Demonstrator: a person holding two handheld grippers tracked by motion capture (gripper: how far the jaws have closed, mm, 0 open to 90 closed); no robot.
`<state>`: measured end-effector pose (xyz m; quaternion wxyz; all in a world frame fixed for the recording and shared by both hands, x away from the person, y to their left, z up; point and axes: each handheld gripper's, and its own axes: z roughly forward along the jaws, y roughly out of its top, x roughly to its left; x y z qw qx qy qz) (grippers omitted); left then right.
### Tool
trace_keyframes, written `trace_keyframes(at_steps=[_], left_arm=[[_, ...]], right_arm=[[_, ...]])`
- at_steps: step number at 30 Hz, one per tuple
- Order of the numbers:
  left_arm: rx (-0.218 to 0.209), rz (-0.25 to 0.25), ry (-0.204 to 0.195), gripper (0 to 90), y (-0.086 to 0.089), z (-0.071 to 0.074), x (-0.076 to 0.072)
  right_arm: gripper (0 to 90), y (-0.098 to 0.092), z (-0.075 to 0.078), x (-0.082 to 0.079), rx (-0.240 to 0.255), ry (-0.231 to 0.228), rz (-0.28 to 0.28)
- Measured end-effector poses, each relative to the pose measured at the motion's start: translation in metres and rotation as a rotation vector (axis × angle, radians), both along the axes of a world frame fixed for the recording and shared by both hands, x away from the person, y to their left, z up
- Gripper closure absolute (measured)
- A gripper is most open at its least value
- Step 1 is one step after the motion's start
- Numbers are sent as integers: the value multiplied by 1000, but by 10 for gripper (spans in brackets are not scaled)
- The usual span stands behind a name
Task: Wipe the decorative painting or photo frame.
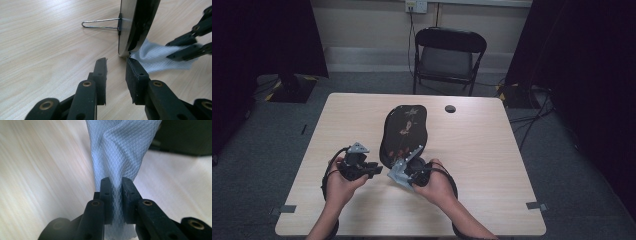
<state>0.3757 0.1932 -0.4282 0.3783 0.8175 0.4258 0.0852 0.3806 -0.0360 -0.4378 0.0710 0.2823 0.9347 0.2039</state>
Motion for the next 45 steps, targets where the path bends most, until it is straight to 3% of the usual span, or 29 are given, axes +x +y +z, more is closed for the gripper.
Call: trace_keyframes(at_steps=[4,7,10,19,23,28,37,45], left_arm=[[4,-1,2,710,0,0,1],[3,5,0,713,-1,-1,1],[11,-1,4,715,-1,-2,2],[20,-4,2,721,-3,-2,3],[16,3,1,728,-3,-2,3],[14,5,0,727,1,-2,3],[21,10,2,717,0,-3,4],[24,1,5,712,-3,-4,4]], right_arm=[[815,-5,-12,1,-20,28,-10],[815,-9,-9,1,-14,32,-21],[815,-13,6,0,1,2,-22],[815,-18,89,-11,119,-147,4],[815,-4,101,-14,142,-166,36],[815,8,80,-12,105,-134,45],[815,1,25,0,69,-40,8],[815,-2,-7,1,28,18,-15]])
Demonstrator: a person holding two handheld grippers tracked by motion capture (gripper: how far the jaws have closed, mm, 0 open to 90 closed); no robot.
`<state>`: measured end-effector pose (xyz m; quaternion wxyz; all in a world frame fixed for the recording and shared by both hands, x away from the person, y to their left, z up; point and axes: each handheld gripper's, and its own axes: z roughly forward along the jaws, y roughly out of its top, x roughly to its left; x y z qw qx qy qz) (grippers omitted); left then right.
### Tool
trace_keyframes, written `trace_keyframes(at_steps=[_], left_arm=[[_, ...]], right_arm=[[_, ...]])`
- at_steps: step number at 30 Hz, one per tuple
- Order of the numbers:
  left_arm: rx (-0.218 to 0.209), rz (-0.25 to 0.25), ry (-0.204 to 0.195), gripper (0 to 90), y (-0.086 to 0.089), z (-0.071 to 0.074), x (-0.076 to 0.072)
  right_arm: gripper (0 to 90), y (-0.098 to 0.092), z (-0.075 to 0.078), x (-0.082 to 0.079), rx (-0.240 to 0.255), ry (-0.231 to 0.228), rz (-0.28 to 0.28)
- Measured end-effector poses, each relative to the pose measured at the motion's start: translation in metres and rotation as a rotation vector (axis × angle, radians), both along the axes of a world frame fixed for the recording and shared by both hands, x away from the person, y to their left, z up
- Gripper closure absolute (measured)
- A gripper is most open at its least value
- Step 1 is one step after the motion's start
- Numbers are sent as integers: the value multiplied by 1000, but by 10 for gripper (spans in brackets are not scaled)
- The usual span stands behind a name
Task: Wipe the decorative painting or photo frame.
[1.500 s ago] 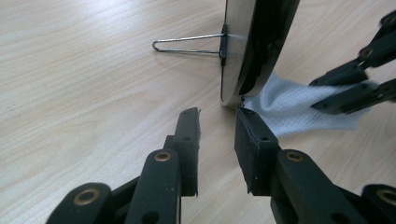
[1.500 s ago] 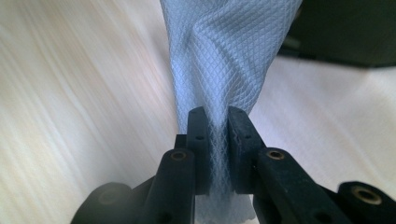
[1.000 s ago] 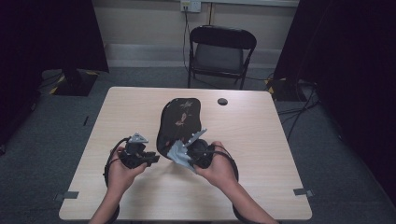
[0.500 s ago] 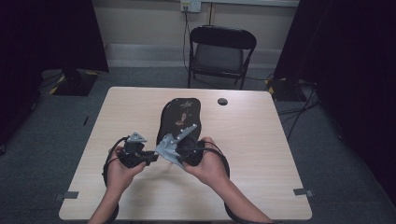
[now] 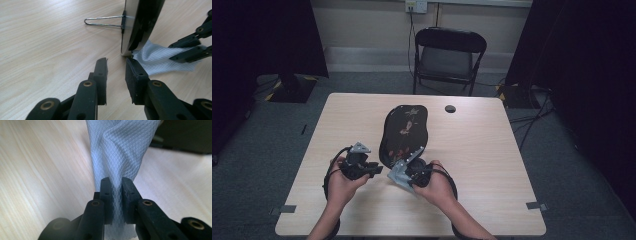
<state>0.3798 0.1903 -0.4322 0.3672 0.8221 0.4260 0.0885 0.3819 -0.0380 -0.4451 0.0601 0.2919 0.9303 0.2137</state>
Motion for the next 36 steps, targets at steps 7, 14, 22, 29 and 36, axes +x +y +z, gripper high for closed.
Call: trace_keyframes(at_steps=[7,14,22,29,36], left_arm=[[-7,-11,8,710,-2,0,0],[-13,-20,6,710,-6,0,0],[-18,-30,6,706,-5,2,0],[-22,-41,6,703,-10,0,1],[-23,-37,-22,680,-15,-1,3]], right_arm=[[815,-11,-9,0,-15,23,-19],[815,-43,12,11,0,-27,-101],[815,-70,18,35,-44,-71,-200],[815,-69,9,54,-65,-39,-233],[815,-59,-5,44,-67,-4,-193]])
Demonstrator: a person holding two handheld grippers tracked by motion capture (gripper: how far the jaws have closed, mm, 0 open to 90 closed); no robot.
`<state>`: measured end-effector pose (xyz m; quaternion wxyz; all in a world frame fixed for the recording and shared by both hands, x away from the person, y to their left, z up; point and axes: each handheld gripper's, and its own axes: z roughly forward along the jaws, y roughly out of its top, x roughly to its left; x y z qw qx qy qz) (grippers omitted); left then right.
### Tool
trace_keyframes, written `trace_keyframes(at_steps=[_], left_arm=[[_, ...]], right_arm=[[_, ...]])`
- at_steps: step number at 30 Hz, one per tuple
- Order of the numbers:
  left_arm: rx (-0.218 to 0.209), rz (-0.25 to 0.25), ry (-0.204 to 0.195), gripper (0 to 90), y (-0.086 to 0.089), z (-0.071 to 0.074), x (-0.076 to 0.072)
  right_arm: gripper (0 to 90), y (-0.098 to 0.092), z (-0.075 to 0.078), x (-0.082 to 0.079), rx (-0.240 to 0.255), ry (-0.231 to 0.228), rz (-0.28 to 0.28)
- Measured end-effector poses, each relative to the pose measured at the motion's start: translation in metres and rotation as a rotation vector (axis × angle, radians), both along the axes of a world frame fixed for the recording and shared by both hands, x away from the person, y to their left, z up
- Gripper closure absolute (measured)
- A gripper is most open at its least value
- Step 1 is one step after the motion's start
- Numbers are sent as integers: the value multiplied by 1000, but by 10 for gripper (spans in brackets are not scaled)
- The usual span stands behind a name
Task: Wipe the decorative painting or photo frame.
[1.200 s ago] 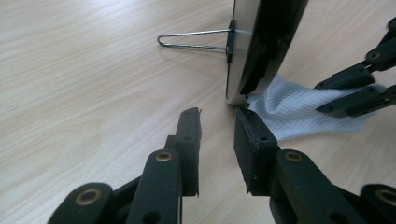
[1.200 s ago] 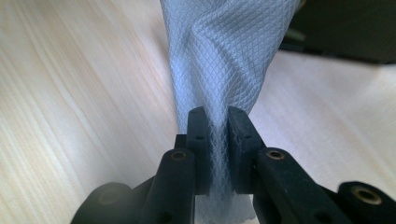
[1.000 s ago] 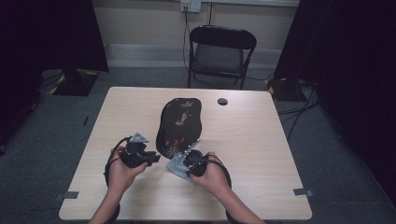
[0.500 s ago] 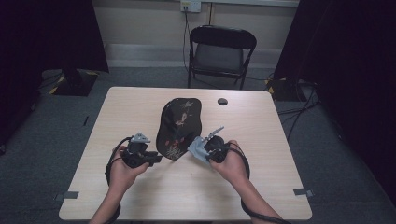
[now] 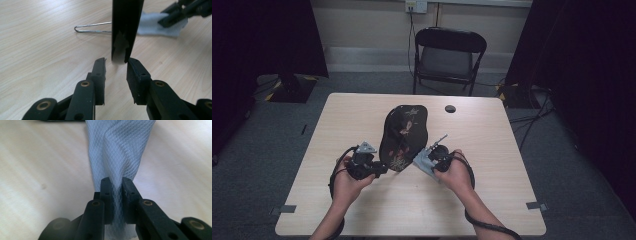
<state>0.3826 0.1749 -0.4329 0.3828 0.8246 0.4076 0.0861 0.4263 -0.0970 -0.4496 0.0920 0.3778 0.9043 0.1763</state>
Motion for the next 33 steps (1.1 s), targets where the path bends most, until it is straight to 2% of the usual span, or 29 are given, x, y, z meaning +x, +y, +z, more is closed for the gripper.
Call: trace_keyframes(at_steps=[5,13,16,24,30,33], left_arm=[[-15,4,-13,689,0,3,4],[-32,1,-30,770,-4,4,8],[-51,6,-19,779,-4,4,11],[-48,-2,-17,782,-8,5,17],[-48,-4,-26,783,-9,5,18],[-51,-8,-19,782,-10,5,19]], right_arm=[[815,8,-2,-14,13,14,54],[815,17,-3,-34,28,20,103],[815,20,-3,-38,31,22,114],[815,27,-3,-43,38,27,140],[815,34,0,-50,39,33,178],[816,39,2,-55,41,39,203]])
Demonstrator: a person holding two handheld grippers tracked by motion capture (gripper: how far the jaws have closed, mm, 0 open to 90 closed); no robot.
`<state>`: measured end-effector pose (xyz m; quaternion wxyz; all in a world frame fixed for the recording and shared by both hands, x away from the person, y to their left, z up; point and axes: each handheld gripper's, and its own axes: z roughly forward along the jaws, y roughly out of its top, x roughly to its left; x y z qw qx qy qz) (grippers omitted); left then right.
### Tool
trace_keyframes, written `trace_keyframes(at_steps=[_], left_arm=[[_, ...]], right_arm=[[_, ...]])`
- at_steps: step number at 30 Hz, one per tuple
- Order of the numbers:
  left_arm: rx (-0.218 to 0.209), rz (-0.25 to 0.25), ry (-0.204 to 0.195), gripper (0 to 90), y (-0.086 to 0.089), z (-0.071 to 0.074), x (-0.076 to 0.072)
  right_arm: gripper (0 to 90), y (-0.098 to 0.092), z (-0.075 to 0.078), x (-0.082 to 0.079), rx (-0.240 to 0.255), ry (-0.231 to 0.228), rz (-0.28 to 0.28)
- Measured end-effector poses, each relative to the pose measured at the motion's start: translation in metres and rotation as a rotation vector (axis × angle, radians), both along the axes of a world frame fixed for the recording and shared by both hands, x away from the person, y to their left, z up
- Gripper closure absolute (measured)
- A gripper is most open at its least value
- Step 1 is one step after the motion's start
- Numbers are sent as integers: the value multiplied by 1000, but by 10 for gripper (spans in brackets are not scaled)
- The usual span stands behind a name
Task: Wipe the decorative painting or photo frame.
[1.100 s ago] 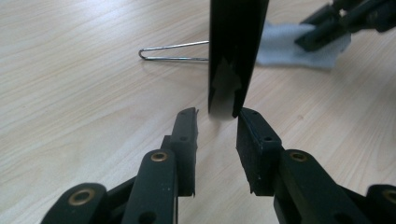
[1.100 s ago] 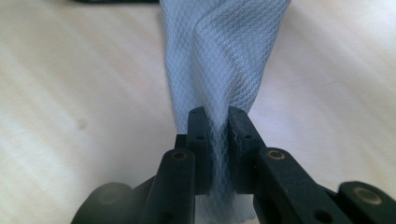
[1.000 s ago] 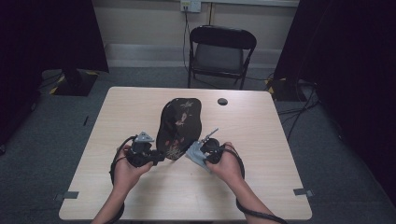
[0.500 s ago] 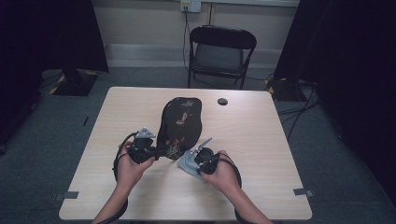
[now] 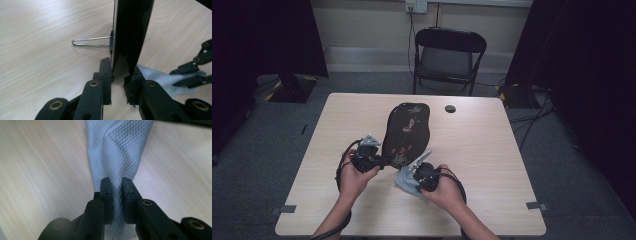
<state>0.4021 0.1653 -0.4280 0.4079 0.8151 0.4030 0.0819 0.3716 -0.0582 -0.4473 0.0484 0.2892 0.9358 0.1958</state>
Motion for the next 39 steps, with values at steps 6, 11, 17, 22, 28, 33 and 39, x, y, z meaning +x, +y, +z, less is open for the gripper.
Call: trace_keyframes(at_steps=[6,11,17,22,28,33,39], left_arm=[[0,4,-10,783,-4,0,2],[-1,-8,-10,782,-3,-1,6],[-10,5,-11,782,-5,-1,8],[-13,-3,-16,782,-8,-2,9],[-16,-5,-13,780,-6,-3,11],[-7,-5,-17,765,-5,-4,10],[-5,4,5,654,4,-5,3]], right_arm=[[815,10,1,-7,-2,-1,39],[815,15,2,-6,-1,-3,41],[815,21,3,-1,1,2,47],[815,26,0,2,-14,8,50],[815,26,-3,11,-17,7,26],[815,27,-2,20,-23,11,17],[815,32,2,25,-29,-2,39]])
